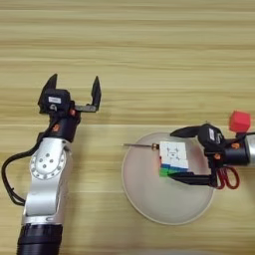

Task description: Move the objects on the table

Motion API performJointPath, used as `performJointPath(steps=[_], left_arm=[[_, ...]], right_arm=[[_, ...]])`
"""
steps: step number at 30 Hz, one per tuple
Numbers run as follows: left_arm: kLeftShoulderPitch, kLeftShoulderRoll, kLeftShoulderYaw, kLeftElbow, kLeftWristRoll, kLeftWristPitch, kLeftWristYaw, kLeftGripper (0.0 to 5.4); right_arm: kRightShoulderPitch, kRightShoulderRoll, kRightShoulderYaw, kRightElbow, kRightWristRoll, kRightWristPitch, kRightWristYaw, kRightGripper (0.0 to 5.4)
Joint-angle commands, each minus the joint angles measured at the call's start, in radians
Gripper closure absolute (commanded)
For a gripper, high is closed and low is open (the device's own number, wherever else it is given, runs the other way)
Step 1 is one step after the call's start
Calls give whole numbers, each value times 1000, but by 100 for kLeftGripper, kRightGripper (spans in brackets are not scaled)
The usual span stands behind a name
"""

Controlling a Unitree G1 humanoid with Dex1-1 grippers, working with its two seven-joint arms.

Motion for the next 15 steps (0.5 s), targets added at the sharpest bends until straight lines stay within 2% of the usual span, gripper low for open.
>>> performJointPath(steps=[1, 6, 13, 15], left_arm=[[1, 0, -3, -13, -8, -2, -3, 0], [3, -2, -4, -17, -7, -1, -2, 0], [3, -4, -4, -15, -6, -4, -1, 0], [2, -4, -4, -15, -6, -4, -1, 0]], right_arm=[[-4, 1, 12, 23, -34, -27, -16, 3], [-6, 2, 18, 49, -58, -45, -26, 76], [-7, 4, 15, 56, -62, -54, -28, 161], [-7, 4, 15, 57, -61, -55, -27, 201]])
